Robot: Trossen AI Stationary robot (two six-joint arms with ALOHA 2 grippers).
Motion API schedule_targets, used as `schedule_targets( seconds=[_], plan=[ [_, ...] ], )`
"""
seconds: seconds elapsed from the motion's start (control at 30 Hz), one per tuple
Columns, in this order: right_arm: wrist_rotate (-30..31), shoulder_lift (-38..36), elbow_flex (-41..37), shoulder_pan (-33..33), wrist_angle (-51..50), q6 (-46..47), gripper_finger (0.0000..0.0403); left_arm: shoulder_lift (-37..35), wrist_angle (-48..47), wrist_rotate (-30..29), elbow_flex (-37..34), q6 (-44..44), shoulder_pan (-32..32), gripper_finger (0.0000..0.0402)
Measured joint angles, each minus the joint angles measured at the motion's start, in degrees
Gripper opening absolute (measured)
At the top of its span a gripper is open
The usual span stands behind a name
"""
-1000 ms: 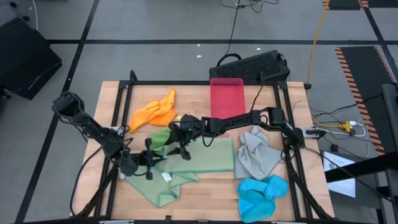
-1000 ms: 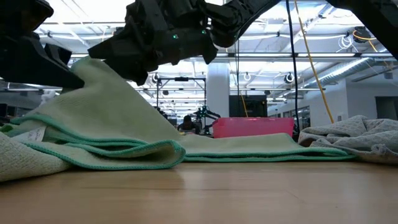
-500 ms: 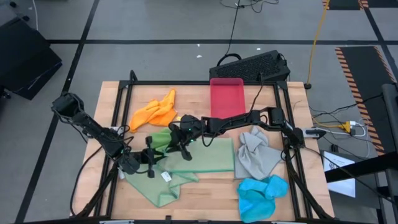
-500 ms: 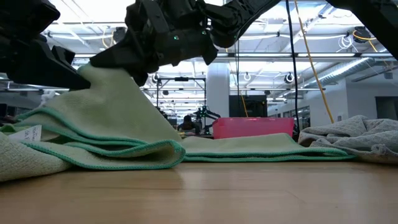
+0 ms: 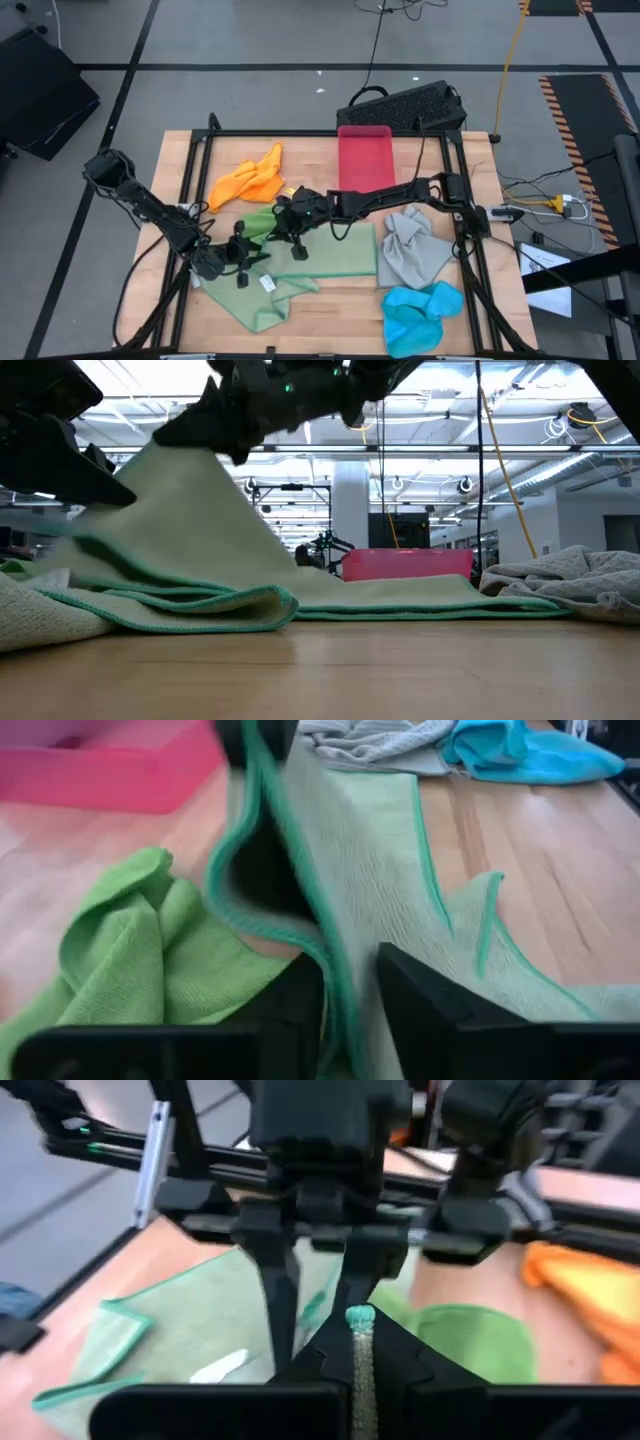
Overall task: Fold microfiber towels
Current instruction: Fold the right light green microfiber cloth
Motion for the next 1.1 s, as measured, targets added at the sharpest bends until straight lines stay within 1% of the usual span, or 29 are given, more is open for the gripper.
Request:
schedule_targets(
  seconds=[0.17, 0.27, 0.4, 0.8, 0.97, 1.03, 1.1],
  plan=[
    [7.8, -2.8, 0.0, 2.5, -3.2, -2.1, 0.0003, 0.0, 0.1, 0.1, 0.0, -2.8, 0.0, 0.0143],
    [10.3, -3.7, 0.0, 3.6, -3.3, -2.7, 0.0003, 0.0, 0.4, 0.1, 0.0, -4.8, 0.2, 0.0148],
    [12.2, -4.0, 0.0, 4.5, -3.7, -3.2, 0.0003, 0.0, 1.3, 1.8, 0.0, -6.4, 0.4, 0.0148],
    [13.5, -3.8, 0.0, 4.8, -5.6, -1.9, 0.0004, 0.5, 1.3, 7.9, 0.0, -10.8, -0.1, 0.0148],
    [13.5, -3.8, -0.5, 4.8, -5.5, -1.7, 0.0005, 3.1, 1.3, 7.9, 0.0, -12.1, -0.9, 0.0147],
    [13.5, -3.8, -1.2, 4.8, -4.8, -1.6, 0.0005, 3.9, 1.3, 7.8, 0.0, -12.0, -0.9, 0.0140],
    [13.5, -3.8, -1.9, 4.8, -4.6, -1.0, 0.0005, 4.4, 1.3, 7.7, 0.0, -11.0, -0.9, 0.0119]
  ],
)
